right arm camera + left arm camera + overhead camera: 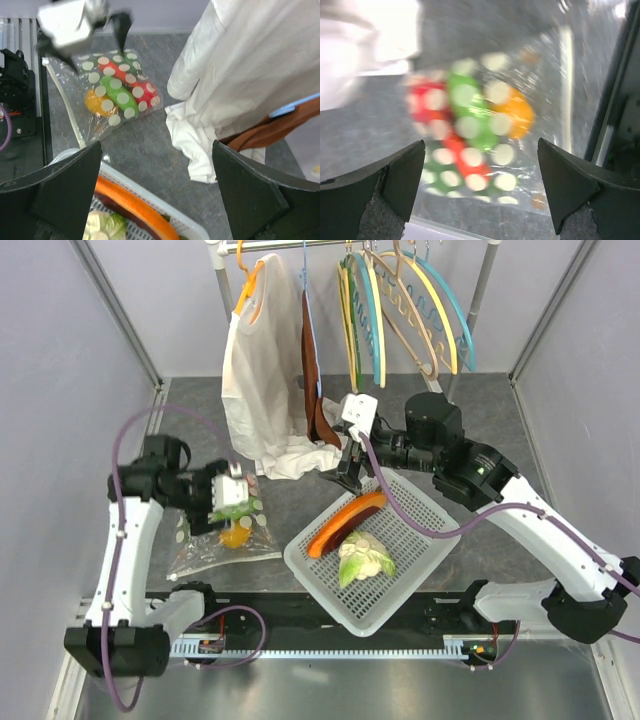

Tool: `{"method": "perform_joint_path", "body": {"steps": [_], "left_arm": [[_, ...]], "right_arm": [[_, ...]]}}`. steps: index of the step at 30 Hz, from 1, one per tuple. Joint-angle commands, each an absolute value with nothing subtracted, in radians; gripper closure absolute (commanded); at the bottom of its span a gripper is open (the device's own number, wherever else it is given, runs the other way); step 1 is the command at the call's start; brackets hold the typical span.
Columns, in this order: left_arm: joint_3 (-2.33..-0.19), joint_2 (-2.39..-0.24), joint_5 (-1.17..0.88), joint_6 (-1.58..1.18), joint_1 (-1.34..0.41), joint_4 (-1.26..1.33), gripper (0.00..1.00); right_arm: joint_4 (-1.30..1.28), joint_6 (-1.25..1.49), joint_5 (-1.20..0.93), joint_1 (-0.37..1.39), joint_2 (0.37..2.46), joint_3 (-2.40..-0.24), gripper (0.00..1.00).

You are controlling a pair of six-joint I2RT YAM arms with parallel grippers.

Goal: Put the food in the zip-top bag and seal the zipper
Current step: Reset both arms

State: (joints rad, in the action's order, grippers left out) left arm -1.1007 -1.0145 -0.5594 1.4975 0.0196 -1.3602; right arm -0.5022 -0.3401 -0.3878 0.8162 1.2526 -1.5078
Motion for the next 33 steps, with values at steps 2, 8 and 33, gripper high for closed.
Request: {"method": "perform_joint_path", "body": {"steps": [2,8,33], "left_arm": [[-1.460,-1.161,-0.710,1.037,0.020,-1.483,0.00],[-1.727,-1.308,-0.707,0.609,0.020,-1.436,0.00],[-1.568,-1.239,-0.440,0.123,0.020,-1.065,0.00]], "right_arm": [[-0.476,-0.253,-0.302,0.811,1.157,-1.436,0.02],[-0.436,-0.105,-0.311,0.689,1.036,-1.309,0.02],[-0.367,0.141,-0.195,0.147,0.650,-0.969,0.02]]}}
